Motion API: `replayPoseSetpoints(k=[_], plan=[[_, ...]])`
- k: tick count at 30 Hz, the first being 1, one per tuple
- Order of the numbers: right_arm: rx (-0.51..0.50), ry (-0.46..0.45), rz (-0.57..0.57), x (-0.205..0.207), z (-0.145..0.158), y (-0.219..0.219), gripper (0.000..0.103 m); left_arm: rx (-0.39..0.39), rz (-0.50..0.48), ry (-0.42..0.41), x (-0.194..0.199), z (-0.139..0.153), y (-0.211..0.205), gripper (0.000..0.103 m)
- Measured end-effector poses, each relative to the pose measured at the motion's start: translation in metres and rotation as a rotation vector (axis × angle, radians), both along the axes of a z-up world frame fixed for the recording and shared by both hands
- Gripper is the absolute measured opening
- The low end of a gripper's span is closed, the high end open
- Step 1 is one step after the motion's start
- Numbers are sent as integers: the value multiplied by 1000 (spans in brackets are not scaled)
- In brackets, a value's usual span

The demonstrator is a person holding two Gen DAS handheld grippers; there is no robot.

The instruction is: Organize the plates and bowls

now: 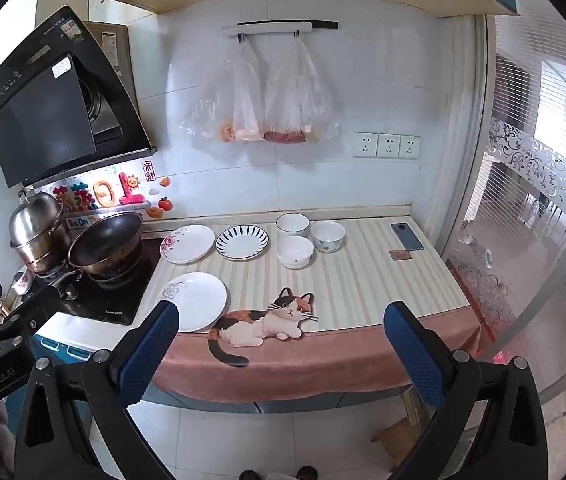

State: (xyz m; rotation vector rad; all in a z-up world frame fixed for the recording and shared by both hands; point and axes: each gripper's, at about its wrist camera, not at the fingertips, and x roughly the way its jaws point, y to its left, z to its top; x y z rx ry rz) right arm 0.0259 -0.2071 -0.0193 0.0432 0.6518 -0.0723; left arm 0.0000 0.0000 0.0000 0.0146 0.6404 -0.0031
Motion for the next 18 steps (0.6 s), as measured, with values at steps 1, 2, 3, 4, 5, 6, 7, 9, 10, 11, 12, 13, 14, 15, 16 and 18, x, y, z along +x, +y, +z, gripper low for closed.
replayPoseSetpoints(k=[1,2,3,4,5,6,7,9,10,11,12,13,14,15,16,18], plan=[[-1,0,0,0,0,0,103,0,0,0,0,0,0,103],[-2,1,-1,0,0,0,103,2,-1,2,0,0,0,103],[-3,2,-3,1,-1,0,103,3,-1,2,0,0,0,103],[-4,3,-5,1,-1,0,103,4,0,1,0,0,0,103],[-4,3,-5,1,-1,0,103,3,-1,0,0,0,0,103],[-4,3,-6,1,-1,0,103,4,0,0,0,0,-1,103],[-4,2,-7,0,0,0,103,5,0,0,0,0,-1,103],[-6,0,-8,0,1,0,103,6,0,0,0,0,-1,103],[-6,-2,-9,-2,2,0,103,6,0,0,0,0,-1,103],[-2,11,-1,2,-2,2,103,5,0,-1,0,0,-1,103],[-2,11,-1,2,-2,2,103,5,-1,-1,0,0,-1,103],[-3,10,-1,2,-2,2,103,6,-1,0,0,0,-1,103],[-2,11,0,2,-2,2,103,5,-1,0,0,0,-1,103],[-2,12,0,3,-3,2,103,5,-1,1,0,0,-1,103],[-2,13,0,3,-4,1,103,5,0,1,0,0,-1,103],[2,13,0,0,-2,-1,103,4,0,1,0,0,-1,103]])
